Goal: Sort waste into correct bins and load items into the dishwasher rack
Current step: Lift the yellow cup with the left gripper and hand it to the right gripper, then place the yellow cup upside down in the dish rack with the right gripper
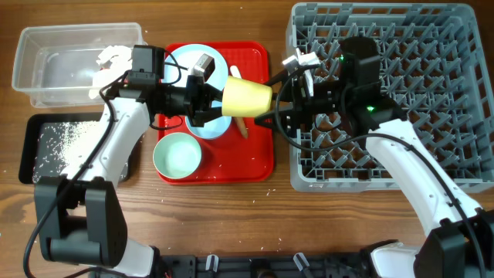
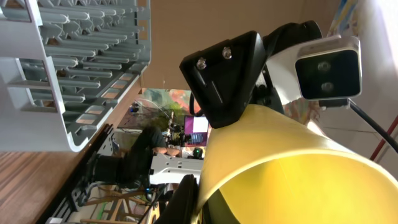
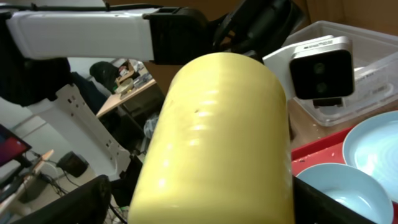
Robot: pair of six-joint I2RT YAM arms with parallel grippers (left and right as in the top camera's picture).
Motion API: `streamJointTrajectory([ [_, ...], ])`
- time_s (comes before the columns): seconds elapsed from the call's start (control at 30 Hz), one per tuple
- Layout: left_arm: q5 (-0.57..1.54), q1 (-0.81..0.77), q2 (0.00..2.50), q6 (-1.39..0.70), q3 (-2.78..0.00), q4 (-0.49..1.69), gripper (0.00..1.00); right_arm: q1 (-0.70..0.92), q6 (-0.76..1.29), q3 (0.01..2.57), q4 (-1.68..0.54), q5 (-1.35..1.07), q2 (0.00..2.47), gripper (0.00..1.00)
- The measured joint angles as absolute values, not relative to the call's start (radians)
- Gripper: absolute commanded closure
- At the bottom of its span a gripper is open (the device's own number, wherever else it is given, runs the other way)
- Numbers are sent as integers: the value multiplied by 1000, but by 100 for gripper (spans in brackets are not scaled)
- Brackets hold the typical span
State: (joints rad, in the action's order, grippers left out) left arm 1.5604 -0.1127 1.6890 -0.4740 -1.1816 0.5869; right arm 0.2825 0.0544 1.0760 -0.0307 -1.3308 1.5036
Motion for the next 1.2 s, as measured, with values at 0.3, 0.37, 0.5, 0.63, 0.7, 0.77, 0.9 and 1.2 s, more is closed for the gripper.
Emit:
streamJointTrajectory([
  [0.3, 1560, -113, 1680, -476, -1184, 586, 78, 283, 78, 1076, 27, -1306, 1509, 52],
  [0.37, 1555, -113, 1679, -478, -1184, 586, 73, 288, 81, 1076, 36, -1315, 1509, 53],
  [0.5, 1543, -113, 1679, -482, -1184, 587, 69, 285, 102, 1076, 39, -1320, 1509, 53],
  [0.63, 1539, -113, 1679, -481, -1184, 587, 67, 258, 121, 1076, 39, -1328, 1509, 53],
  [0.7, 1538, -113, 1679, -482, -1184, 587, 67, 235, 138, 1076, 39, -1327, 1509, 53],
  [0.77, 1535, -113, 1679, -481, -1184, 587, 67, 211, 154, 1076, 34, -1324, 1509, 53],
  [0.9, 1503, -113, 1679, -480, -1184, 586, 67, 143, 211, 1077, -70, -1226, 1509, 46],
  [1.2, 769, -116, 1679, -374, -1190, 774, 66, 103, 250, 1108, -643, -712, 1352, 48],
])
